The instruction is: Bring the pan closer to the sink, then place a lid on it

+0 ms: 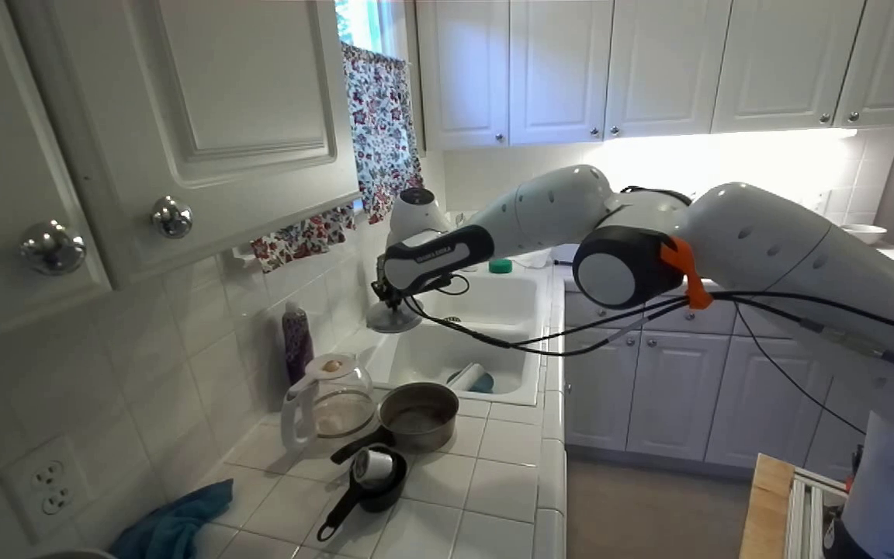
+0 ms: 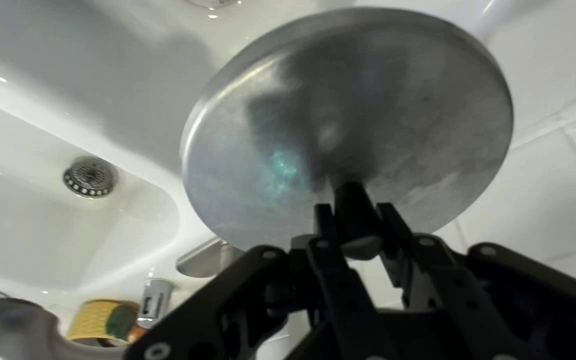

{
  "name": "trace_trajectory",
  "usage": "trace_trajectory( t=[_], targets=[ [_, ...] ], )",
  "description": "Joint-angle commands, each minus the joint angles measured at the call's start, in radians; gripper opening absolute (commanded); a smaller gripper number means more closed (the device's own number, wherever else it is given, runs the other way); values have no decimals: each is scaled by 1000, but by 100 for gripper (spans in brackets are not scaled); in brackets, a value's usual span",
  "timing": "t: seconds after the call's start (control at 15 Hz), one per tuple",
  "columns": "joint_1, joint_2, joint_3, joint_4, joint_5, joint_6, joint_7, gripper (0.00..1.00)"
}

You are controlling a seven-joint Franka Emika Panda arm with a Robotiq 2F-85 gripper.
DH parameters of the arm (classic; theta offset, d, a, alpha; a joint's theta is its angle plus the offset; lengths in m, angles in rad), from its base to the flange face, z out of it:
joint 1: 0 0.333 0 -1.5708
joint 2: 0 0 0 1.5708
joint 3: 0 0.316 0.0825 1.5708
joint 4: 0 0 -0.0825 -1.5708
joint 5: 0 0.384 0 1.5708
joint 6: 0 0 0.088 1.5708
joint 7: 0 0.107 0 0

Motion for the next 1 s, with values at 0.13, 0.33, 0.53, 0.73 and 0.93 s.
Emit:
trace_trajectory(
  t=[0.13, 0.33, 0.53, 0.73, 0.93],
  targets=[
    [97, -175, -150, -316, -67, 117, 297, 6],
    [149, -236, -210, -441, -125, 268, 346, 6],
    [116, -182, -188, -352, -103, 231, 319, 25],
    [124, -202, -189, -386, -105, 241, 319, 25],
    [138, -234, -199, -412, -127, 204, 300, 6]
  ],
)
